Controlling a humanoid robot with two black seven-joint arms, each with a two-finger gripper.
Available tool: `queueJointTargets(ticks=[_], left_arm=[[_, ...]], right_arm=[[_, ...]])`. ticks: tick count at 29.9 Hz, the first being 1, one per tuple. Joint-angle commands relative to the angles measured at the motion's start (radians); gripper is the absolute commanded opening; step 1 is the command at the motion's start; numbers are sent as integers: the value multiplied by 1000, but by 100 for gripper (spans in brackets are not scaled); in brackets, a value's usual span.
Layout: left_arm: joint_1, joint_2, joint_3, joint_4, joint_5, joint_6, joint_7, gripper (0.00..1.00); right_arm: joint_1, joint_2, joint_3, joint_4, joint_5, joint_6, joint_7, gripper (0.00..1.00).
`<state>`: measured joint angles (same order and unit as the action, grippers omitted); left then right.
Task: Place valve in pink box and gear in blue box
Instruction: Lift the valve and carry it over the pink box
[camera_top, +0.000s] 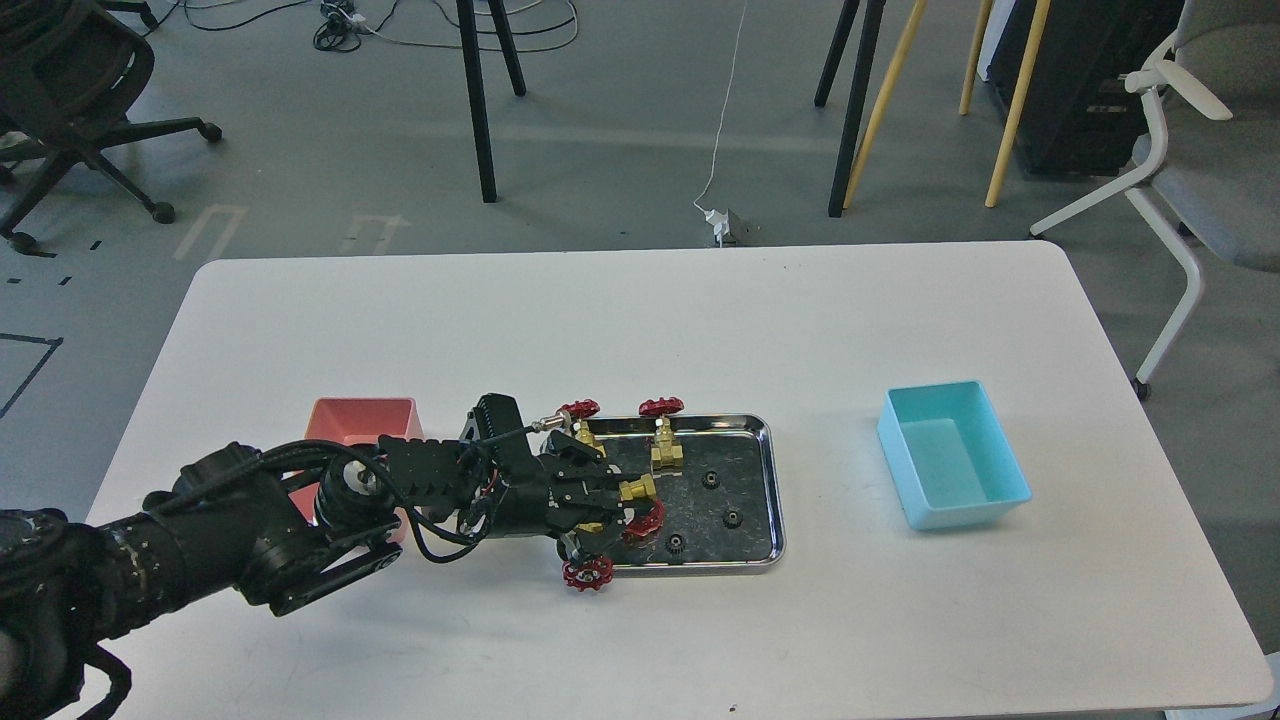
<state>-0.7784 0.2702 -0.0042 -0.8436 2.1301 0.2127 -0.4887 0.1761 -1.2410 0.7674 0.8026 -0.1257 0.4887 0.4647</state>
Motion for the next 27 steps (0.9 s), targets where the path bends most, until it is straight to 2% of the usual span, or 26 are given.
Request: queueJointTargets(ticks=[1,5,12,18,24,27], left_arm=[[-19,21,-23,-44,-85,-30,0,16],[-58,66,-43,-112,-222,-71,0,17],[-81,225,-103,-190,-288,-84,2,17],[-56,441,-128,-291,-395,-119,44,18],[2,636,-125,-388,-434,-121,47,18],[37,685,-120,-400,-434,-119,48,18]], right_arm=[[0,0,0,0,-2,0,-1,99],[0,2,0,0,-2,0,-1,99],[29,5,-2,0,-2,0,-3,99],[51,11,-2,1,-3,0,-5,99],[88,26,-3,1,-37,0,-8,99],[100,32,-2,3,-57,0,-8,99]])
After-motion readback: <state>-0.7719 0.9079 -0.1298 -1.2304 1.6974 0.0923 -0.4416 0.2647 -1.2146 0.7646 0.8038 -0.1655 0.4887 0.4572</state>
